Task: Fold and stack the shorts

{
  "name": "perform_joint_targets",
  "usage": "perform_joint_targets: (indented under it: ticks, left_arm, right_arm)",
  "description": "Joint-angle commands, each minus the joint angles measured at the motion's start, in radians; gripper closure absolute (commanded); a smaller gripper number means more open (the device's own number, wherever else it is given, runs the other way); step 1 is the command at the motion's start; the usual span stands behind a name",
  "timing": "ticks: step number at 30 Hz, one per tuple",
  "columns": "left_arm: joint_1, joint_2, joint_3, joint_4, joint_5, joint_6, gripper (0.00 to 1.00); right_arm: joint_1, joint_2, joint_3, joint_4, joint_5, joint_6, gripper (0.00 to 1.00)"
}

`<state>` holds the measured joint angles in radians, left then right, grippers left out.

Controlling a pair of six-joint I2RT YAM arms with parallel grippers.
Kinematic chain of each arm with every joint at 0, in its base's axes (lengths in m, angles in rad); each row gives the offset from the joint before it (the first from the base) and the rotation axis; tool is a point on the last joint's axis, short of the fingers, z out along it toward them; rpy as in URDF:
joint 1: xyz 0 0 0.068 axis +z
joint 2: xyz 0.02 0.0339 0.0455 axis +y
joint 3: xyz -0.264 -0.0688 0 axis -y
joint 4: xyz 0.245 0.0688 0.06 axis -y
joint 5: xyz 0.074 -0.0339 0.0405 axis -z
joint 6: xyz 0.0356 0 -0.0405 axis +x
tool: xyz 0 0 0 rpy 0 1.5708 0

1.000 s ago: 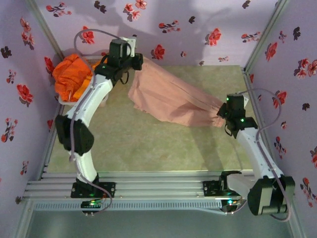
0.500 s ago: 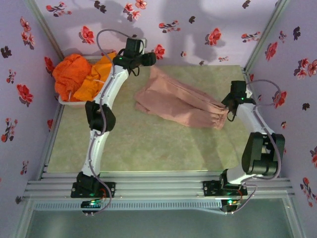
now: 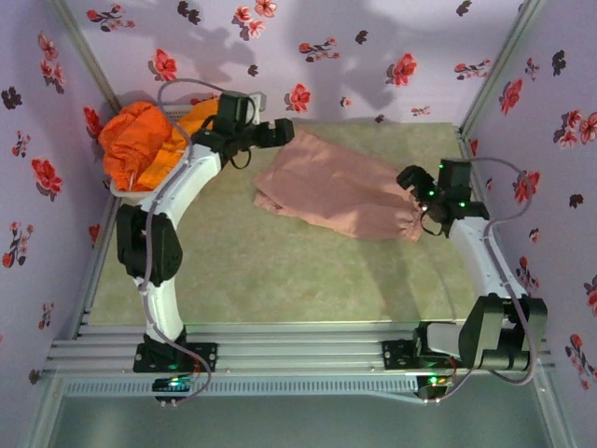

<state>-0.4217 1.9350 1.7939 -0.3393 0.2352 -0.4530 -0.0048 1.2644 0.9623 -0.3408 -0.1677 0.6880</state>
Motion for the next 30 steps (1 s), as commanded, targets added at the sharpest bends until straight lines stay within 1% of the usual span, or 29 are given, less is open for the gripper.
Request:
perform_joint_targets:
  ticks: [1, 5, 8, 13, 19, 24, 30]
  left_arm:
    - [-0.021, 0.078, -0.062, 0.114, 0.043, -0.079, 0.01]
    - [-0.044, 0.137, -0.125, 0.174, 0.034, -0.109, 0.01]
    - [-0.048, 0.165, -0.187, 0.216, 0.014, -0.136, 0.01]
    - [-0.047, 0.150, -0.326, 0.290, -0.025, -0.150, 0.01]
    - [-0.042, 0.106, -0.482, 0.315, -0.082, -0.142, 0.01]
    - [-0.023, 0.010, -0.671, 0.383, -0.132, -0.167, 0.01]
    - [-0.026, -0.155, -0.925, 0.489, -0.144, -0.241, 0.01]
  right_arm:
    - [0.049, 0.038, -0.030, -0.014, -0.076, -0.034, 0.04]
    - [0.058, 0.094, -0.073, -0.009, -0.106, -0.055, 0.04]
    - [0.058, 0.159, -0.082, -0.028, -0.103, -0.091, 0.04]
    - [0.058, 0.248, -0.074, -0.059, -0.057, -0.142, 0.03]
    - [0.058, 0.329, -0.010, -0.118, -0.058, -0.205, 0.03]
    - [0.060, 0.372, 0.044, -0.152, -0.066, -0.253, 0.03]
    - [0.084, 0.443, 0.133, -0.198, -0.111, -0.303, 0.02]
